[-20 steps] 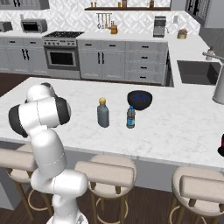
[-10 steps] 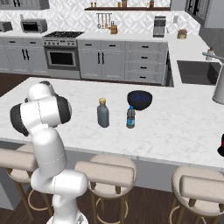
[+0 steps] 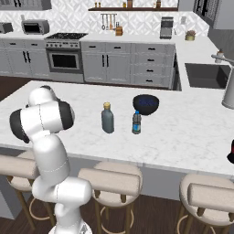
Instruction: Move the plastic bottles in the middle to the plastics group, and the glass bottles in the middle to the glass group.
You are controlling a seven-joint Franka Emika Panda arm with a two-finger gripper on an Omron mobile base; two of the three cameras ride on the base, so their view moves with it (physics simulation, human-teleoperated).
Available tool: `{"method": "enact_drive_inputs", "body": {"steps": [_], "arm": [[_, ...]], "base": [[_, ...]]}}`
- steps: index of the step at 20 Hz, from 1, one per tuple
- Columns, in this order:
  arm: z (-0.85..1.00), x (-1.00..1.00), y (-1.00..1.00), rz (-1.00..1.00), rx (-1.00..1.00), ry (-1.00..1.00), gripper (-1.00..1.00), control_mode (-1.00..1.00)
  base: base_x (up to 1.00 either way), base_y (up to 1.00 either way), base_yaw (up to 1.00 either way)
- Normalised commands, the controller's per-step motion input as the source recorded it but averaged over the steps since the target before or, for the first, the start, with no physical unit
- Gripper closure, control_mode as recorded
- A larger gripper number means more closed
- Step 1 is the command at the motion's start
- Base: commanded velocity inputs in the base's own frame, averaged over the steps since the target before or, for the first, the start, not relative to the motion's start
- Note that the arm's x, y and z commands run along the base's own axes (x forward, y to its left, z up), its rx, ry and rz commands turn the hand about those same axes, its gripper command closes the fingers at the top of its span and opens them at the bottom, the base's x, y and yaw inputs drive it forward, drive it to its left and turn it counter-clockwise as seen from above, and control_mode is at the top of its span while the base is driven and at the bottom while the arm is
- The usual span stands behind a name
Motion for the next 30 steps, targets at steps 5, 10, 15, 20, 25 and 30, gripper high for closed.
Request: {"method": "enact_drive_inputs", "body": {"steps": [5,10,15,20,25,30], "arm": [[0.11,-0.11,0.00,0.00,0.05,-0.19,-1.00,-1.00],[0.51,0.00,-0.16,-0.03,0.13,-0.08,-1.00,-1.00],[0.52,-0.20,-0.45,-0.09,0.10,0.00,-1.00,-1.00],[0.59,-0.30,-0.55,-0.15,0.02,0.00,-1.00,-1.00],[0.54,-0.28,-0.68,-0.11,0.00,0.05,-1.00,-1.00],[0.40,-0.40,-0.77,-0.04,0.00,0.03,-1.00,-1.00]], "base": [[0.00,0.00,0.00],[0.00,0.00,0.00],[0.00,0.00,0.00],[0.00,0.00,0.00],[0.00,0.00,0.00],[0.00,0.00,0.00]]}}
